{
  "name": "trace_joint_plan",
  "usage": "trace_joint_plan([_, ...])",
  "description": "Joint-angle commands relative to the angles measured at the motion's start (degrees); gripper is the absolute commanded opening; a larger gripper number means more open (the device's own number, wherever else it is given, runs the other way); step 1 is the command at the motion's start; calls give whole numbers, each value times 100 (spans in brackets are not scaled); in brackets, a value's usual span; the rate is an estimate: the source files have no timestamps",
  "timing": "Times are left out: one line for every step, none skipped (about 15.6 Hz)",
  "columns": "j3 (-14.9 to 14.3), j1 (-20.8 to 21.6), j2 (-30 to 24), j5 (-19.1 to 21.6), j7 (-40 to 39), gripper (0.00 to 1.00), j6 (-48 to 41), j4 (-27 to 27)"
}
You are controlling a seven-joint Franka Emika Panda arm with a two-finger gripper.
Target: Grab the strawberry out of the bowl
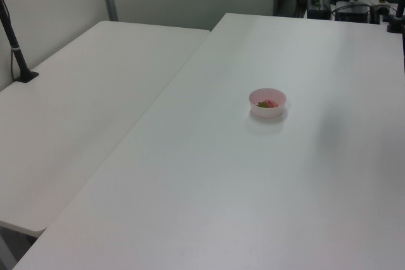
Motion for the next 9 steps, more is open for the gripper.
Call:
trace_joint_plan([8, 36, 199, -145, -1879, 100, 105, -325])
trace_joint_plan([16, 36, 374, -259, -2258, 100, 140, -334])
trace_joint_plan([25, 71, 584, -399, -2419, 100, 175, -326])
trace_joint_plan([43, 106, 769, -514, -2420, 100, 306, -326])
trace_joint_plan([69, 115, 936, -541, -2403, 100, 516, -352])
trace_joint_plan([95, 115, 1095, -541, -2298, 100, 736, -387])
trace_joint_plan([130, 115, 1244, -550, -2106, 100, 973, -422])
trace_joint_plan([166, 124, 1394, -559, -2061, 100, 1245, -431])
trace_joint_plan([227, 115, 1517, -559, -2017, 100, 1439, -431])
